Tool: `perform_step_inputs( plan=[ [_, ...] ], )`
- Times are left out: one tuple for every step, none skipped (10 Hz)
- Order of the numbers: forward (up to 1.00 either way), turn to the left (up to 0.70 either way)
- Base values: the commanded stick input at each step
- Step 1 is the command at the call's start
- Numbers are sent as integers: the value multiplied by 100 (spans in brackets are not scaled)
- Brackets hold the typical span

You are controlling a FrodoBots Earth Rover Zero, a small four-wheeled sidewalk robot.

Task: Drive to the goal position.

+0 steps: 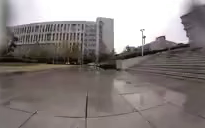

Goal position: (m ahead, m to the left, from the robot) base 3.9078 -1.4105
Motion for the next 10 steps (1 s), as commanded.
perform_step_inputs(
  plan=[
    [70, 0],
    [70, 0],
    [70, 0],
    [70, 0],
    [70, 0],
    [70, 0],
    [70, 0],
    [70, 0],
    [70, 0],
    [70, 0]
  ],
)
